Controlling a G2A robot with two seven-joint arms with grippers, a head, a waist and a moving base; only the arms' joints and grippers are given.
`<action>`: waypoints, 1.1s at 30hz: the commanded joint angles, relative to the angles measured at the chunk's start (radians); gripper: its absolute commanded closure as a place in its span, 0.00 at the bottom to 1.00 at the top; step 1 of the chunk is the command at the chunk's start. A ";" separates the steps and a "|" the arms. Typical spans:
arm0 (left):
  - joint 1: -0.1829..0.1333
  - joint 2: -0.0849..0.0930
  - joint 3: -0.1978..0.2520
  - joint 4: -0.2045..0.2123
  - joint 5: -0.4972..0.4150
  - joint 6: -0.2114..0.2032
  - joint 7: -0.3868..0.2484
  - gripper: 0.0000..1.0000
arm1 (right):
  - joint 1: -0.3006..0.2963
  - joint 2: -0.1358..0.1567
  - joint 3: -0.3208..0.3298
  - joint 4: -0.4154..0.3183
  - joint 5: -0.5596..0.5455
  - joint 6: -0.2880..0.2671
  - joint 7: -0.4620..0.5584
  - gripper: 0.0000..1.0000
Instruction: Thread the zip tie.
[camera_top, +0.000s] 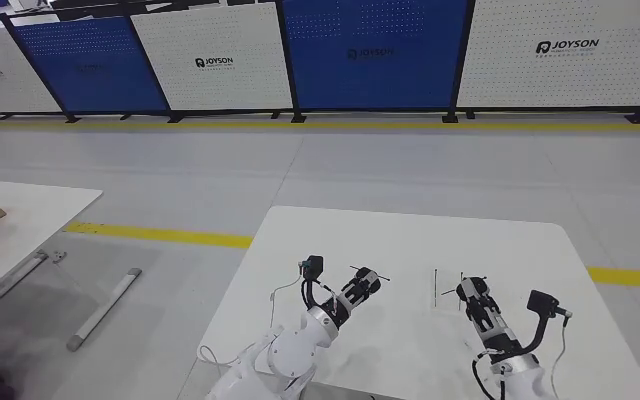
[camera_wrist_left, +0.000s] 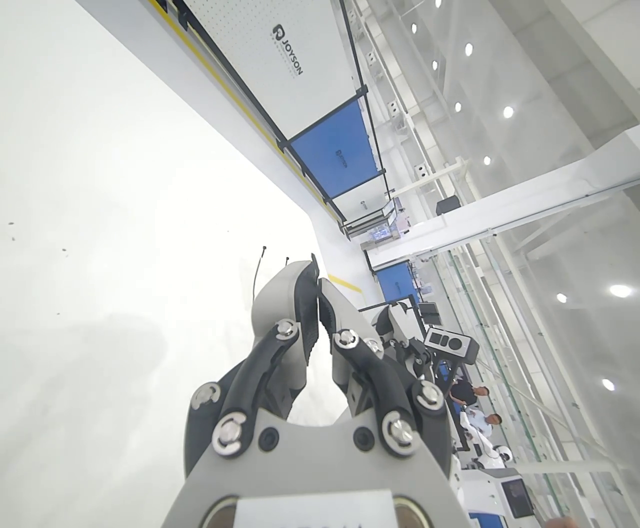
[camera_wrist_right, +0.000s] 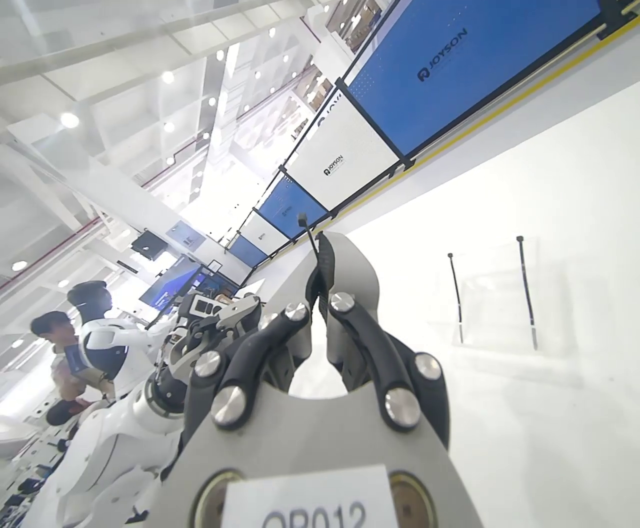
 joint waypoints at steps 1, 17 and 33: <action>0.000 0.000 0.000 0.000 0.000 0.000 0.000 1.00 | 0.000 0.000 0.000 0.000 -0.001 0.000 -0.001 1.00; 0.000 0.000 0.000 0.000 0.000 0.000 0.000 1.00 | 0.000 0.000 0.000 0.000 -0.001 0.000 -0.001 1.00; 0.037 0.008 -0.018 -0.086 -0.062 -0.043 -0.137 1.00 | 0.000 0.000 0.000 0.000 -0.001 0.000 -0.001 1.00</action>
